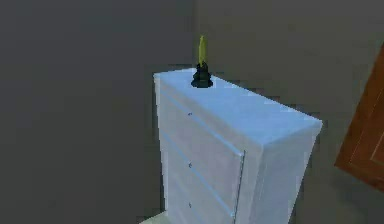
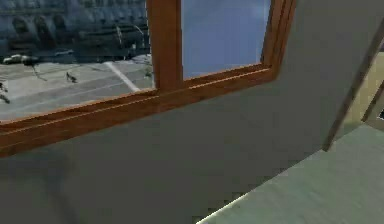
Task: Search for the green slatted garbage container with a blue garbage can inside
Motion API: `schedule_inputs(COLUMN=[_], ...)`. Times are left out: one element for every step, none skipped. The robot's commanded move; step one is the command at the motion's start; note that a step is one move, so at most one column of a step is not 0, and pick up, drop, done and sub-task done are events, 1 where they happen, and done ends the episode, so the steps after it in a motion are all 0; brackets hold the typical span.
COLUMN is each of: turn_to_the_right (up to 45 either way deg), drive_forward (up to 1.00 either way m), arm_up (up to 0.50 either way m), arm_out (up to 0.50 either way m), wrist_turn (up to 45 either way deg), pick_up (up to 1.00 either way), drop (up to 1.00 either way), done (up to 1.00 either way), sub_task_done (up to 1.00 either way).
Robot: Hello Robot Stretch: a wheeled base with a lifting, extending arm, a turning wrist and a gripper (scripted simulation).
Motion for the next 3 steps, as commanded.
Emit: schedule_inputs(turn_to_the_right=[45.0, 45.0, 45.0], drive_forward=[0.00, 0.00, 0.00], arm_up=[0.00, 0.00, 0.00], arm_out=[0.00, 0.00, 0.00], wrist_turn=[0.0, 0.0, 0.0], pick_up=[0.00, 0.00, 0.00], drop=[0.00, 0.00, 0.00], done=[0.00, 0.00, 0.00], sub_task_done=[0.00, 0.00, 0.00])
